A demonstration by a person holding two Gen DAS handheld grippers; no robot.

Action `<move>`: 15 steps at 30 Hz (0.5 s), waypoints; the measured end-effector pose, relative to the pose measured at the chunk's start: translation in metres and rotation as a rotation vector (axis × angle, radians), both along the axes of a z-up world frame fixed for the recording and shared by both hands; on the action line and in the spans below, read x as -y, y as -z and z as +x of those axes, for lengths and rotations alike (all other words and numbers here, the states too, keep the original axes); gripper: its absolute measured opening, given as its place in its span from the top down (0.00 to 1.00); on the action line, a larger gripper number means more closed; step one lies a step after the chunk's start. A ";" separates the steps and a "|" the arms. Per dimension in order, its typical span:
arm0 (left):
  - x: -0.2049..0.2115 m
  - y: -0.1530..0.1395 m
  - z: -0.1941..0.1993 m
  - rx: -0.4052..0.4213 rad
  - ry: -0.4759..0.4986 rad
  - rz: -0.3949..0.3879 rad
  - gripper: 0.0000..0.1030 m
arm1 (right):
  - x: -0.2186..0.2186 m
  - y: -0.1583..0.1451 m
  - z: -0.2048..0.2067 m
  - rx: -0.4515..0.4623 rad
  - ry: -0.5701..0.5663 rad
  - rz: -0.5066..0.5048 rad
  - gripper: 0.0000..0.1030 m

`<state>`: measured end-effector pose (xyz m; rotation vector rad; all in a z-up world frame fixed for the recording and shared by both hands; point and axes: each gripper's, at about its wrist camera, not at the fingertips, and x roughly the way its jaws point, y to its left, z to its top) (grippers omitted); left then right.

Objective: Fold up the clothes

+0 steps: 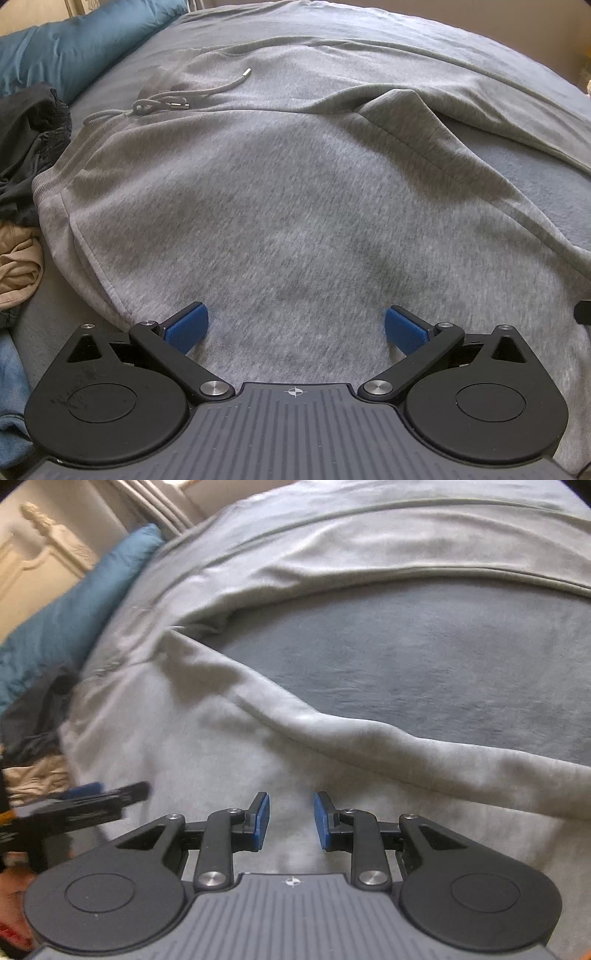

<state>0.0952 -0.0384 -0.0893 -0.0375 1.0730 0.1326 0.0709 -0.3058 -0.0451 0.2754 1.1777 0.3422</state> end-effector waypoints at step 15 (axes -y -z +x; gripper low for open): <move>-0.027 -0.016 -0.020 0.028 -0.031 0.030 0.00 | -0.072 -0.031 -0.034 0.197 -0.427 0.003 0.70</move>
